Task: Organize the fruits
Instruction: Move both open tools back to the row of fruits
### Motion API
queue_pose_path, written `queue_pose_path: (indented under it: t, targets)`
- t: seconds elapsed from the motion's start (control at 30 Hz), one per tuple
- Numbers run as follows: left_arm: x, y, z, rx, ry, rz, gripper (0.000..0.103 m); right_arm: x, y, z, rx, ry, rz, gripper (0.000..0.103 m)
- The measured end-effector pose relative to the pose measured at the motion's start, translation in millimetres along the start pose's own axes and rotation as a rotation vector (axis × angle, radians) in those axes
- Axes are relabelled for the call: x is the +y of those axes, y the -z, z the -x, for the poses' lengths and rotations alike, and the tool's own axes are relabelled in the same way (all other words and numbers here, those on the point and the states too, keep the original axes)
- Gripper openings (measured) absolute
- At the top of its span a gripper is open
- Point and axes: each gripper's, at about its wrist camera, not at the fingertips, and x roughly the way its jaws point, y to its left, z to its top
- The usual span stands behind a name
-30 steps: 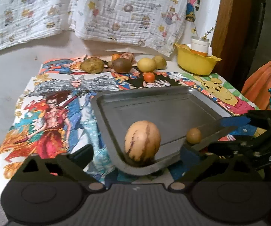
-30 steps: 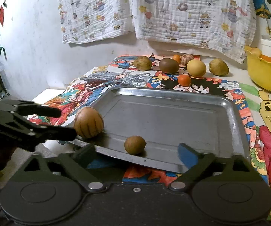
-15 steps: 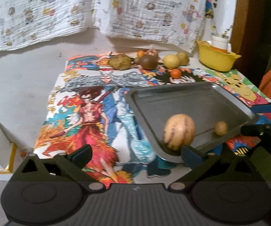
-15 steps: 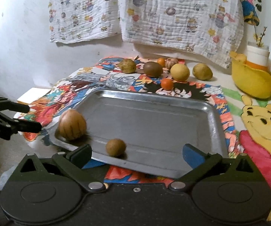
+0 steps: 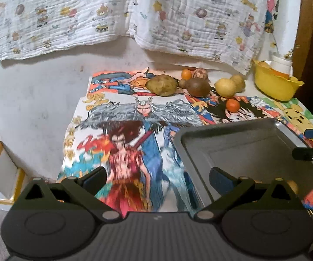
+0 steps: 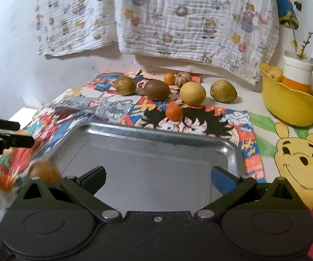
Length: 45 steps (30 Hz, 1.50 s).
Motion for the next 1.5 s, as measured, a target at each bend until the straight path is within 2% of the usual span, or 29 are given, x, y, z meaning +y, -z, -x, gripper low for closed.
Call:
queue_pose_path:
  t: [0.47, 0.7, 0.93, 1.13, 1.23, 1.5]
  targets:
    - [0, -67, -85, 0.005, 0.006, -0.055, 0.103, -3, -59, -71, -0.011, -0.025, 0.048, 0.102]
    - [-10, -96, -127, -0.015, 0.029, -0.141, 0.103, -2, -80, -114, 0.032, -0.032, 0.026, 0.102]
    - [-11, -115, -166, -0.019, 0.046, -0.185, 0.103, -7, -90, -141, 0.074, -0.009, -0.013, 0.096]
    - [-6, -124, -190, -0.013, 0.044, -0.183, 0.103, -15, -92, -157, 0.100, 0.002, -0.057, 0.084]
    - [-6, -127, -200, -0.014, 0.039, -0.193, 0.103, -14, -91, -160, 0.103, 0.007, -0.054, 0.075]
    - [-7, -131, -218, -0.002, 0.031, -0.218, 0.102, -12, -88, -164, 0.108, 0.007, -0.046, 0.061]
